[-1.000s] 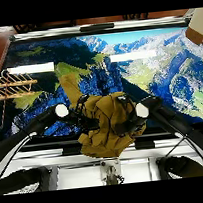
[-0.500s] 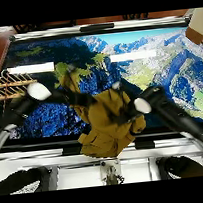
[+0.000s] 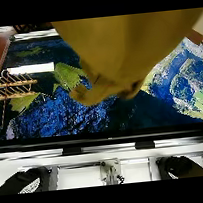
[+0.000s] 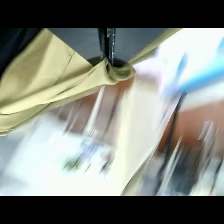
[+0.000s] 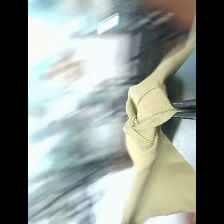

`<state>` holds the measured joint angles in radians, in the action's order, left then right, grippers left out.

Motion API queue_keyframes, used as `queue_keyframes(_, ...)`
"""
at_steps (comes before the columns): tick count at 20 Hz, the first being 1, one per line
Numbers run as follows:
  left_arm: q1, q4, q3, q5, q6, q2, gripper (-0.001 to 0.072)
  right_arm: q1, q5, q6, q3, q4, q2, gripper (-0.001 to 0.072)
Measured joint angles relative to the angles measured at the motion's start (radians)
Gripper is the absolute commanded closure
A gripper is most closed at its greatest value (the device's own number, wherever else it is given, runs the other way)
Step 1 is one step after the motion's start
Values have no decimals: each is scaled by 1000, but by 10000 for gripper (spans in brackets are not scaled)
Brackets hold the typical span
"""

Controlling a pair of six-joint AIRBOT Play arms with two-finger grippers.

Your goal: Fold the shirts.

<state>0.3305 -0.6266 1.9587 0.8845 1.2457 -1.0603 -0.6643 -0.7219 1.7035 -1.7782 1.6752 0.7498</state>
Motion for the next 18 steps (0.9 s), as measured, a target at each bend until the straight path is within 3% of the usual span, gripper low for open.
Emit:
queue_keyframes(2,8,-1,43,-19,-10,24,660,0,23,-14,-34,-50,-3,653)
queue_keyframes(5,12,-94,36,10,12,40,660,1,-91,-24,-59,-48,24,653)
queue_keyframes(9,14,-350,-122,153,130,39,660,2,-480,-15,-55,-39,142,653)
queue_keyframes(12,13,-520,-322,219,204,32,660,2,-691,-3,47,-146,259,653)
queue_keyframes(16,-15,-650,-586,241,258,-2,653,0,-631,18,278,-271,424,653)
queue_keyframes(17,-29,-668,-643,240,283,-17,567,0,-597,26,318,-287,469,620)
queue_keyframes(18,-41,-681,-687,238,315,-33,327,0,-560,33,350,-305,518,445)
